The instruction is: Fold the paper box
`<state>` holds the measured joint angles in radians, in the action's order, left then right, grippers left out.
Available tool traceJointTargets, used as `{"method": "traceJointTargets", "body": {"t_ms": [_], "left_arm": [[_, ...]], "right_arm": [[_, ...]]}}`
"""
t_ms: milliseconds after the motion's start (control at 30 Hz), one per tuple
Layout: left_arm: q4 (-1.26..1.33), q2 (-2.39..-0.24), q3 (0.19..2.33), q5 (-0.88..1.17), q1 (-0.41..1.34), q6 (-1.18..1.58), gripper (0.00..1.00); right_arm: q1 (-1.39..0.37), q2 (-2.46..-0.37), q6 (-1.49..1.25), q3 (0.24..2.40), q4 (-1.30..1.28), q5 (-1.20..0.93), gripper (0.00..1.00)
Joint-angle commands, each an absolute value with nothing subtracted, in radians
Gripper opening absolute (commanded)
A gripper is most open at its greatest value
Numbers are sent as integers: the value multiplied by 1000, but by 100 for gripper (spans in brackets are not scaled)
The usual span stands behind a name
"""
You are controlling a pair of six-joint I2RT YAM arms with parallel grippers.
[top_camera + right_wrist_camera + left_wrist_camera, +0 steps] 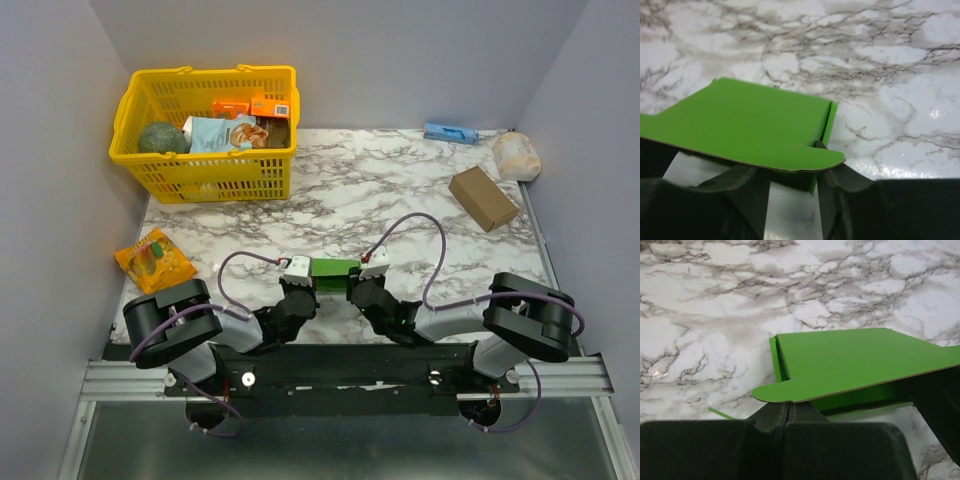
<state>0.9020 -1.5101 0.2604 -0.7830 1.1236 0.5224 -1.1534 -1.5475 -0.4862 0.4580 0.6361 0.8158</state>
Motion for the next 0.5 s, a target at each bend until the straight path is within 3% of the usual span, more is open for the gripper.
{"method": "traceJointTargets", "body": {"t_ms": [0,167,467], "left_arm": [[716,-1551,278,-761,1181,575,0],[696,-1580,298,-802,1204,568,0],[664,-1585,308,-833,1210,580,0]], "right_arm": [[-1215,-1454,-563,494,425,675,52],[-1239,-1378,-635,489,241,634,63],[-1350,-1096,-679,373,84,636,64]]}}
